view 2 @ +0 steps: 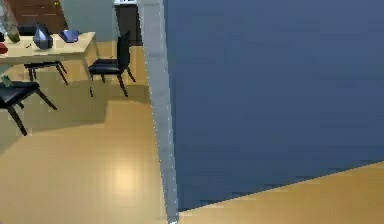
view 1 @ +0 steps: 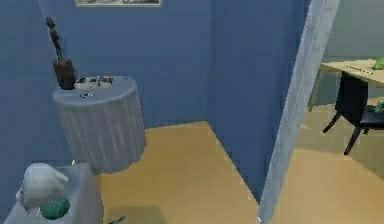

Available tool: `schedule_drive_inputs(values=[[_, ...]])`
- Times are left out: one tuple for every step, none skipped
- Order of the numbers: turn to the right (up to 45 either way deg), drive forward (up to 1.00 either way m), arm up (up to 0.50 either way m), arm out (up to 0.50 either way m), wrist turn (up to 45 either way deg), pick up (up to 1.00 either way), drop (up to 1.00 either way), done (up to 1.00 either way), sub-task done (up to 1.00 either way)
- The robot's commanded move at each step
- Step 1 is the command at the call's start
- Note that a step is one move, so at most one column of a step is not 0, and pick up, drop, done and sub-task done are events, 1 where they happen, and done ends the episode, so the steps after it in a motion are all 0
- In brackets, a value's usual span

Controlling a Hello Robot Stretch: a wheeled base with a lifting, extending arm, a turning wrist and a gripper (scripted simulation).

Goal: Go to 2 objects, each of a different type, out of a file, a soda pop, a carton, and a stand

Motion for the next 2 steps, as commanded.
schedule_drive_inputs(values=[[45.0,0.00,0.00,0.00,0.0,0.00,0.00,0.00,0.00],[3.0,0.00,0.00,0.00,0.0,0.00,0.00,0.00,0.00]])
